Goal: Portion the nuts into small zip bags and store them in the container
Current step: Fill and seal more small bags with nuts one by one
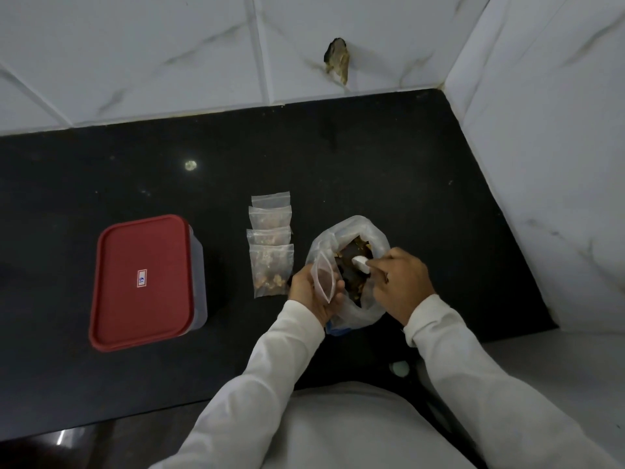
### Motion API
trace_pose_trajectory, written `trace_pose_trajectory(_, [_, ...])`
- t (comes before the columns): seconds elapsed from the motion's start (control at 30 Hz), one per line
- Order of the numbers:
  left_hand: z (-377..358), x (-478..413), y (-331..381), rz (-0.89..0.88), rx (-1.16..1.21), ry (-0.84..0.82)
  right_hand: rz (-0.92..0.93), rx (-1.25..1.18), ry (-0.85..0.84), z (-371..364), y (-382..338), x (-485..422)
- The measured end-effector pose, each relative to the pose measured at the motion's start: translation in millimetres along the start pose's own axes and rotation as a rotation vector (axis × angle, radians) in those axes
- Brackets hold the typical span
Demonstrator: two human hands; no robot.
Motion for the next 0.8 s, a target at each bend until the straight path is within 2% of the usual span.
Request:
trace_pose_trajectory(0.13, [-0.2, 0.4, -1.3, 0.001, -0.008, 0.007, -0.019, -0.150, 0.016, -8.8, 7.2, 7.0])
trace_pose_trajectory(0.3, [-0.4, 1.1, -1.2, -0.014, 0.028, -0.007, -0.130, -0.315, -0.091, -19.6, 8.5, 8.7])
trace_pose_trajectory(0.43, [2.8, -0.7, -0.9, -0.019, 0.013, 0.030, -0.368, -0.509, -0.313, -31.9, 17.1, 7.2])
trace_pose_trajectory(0.5, [2.6, 0.5, -0.3, -0.035, -0.021, 0.055, -0.505, -0.635, -0.363, -37.8, 23.6, 8.8])
trace_pose_trajectory(0.6, [5.6, 1.5, -0.1, -0.028, -0.035, 0.083, -0.605, -0.717, -0.369, -40.2, 30.0, 11.6])
trace_pose_trajectory(0.73, [7.1, 8.9, 8.1, -0.031, -0.038, 0.095, -0.629, -0.824, -0.325, -31.7, 33.1, 16.5])
trace_pose_trajectory(0.8, [11.5, 12.1, 16.5, -0.092, -0.100, 0.112, -0.643, -0.859, -0.319, -26.1, 34.7, 20.5])
Point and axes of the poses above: each hand's wrist, its own x-axis away from the middle knuckle, its own z-axis out of the back of the hand, y = z × x, the point moved 9 cm from there along -x, towards the middle knuckle, and after that the axes turned 3 degrees about -z, right-handed, at the moved point
